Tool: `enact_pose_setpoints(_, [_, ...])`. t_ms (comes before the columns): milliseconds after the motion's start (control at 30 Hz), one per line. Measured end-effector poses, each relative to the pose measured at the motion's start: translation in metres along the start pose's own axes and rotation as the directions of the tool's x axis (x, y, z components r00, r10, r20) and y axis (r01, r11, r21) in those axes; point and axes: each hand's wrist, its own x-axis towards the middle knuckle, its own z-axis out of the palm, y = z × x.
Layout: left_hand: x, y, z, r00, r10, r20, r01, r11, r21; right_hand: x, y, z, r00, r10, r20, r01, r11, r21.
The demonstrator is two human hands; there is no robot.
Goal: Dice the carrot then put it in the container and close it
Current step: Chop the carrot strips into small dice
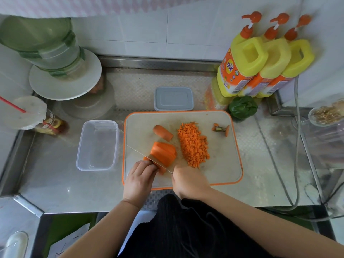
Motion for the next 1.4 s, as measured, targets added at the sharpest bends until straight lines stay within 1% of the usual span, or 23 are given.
enact_pose_setpoints(233, [-0.001,-0.002,0.001,0.999,0.028,-0.02,-0.028,1.0,-0.013,-0.006,-0.008,-0.011,0.999,0.033,0.032,-0.03,0.997,-0.067])
enact_pose_setpoints(533, [-0.002,-0.001,0.004,0.999,0.014,-0.045,-0.014,1.0,-0.009,0.004,-0.016,-0.008,0.997,0.067,0.041,-0.062,0.99,-0.126])
enact_pose_setpoints(733, [-0.003,-0.002,0.004,0.999,-0.002,-0.054,0.002,1.0,0.0,0.013,-0.016,0.0,0.994,0.1,0.049,-0.095,0.99,-0.105])
enact_pose_setpoints(867, [-0.003,-0.002,0.005,0.999,0.004,-0.051,-0.004,1.0,-0.001,0.019,-0.011,0.005,0.995,0.088,0.055,-0.083,0.993,-0.086])
enact_pose_setpoints(1067, [-0.005,-0.004,0.006,0.999,0.011,-0.053,-0.011,1.0,-0.011,0.026,-0.007,0.004,0.989,0.106,0.099,-0.101,0.994,-0.052])
enact_pose_setpoints(1300, [-0.002,-0.004,0.004,0.999,0.032,-0.035,-0.032,0.999,0.001,0.038,-0.007,0.008,0.991,0.105,0.084,-0.105,0.994,-0.008])
enact_pose_setpoints(1400, [-0.003,-0.004,0.003,0.999,0.043,-0.021,-0.043,0.999,0.005,0.038,-0.002,0.012,0.995,0.071,0.074,-0.071,0.997,-0.003])
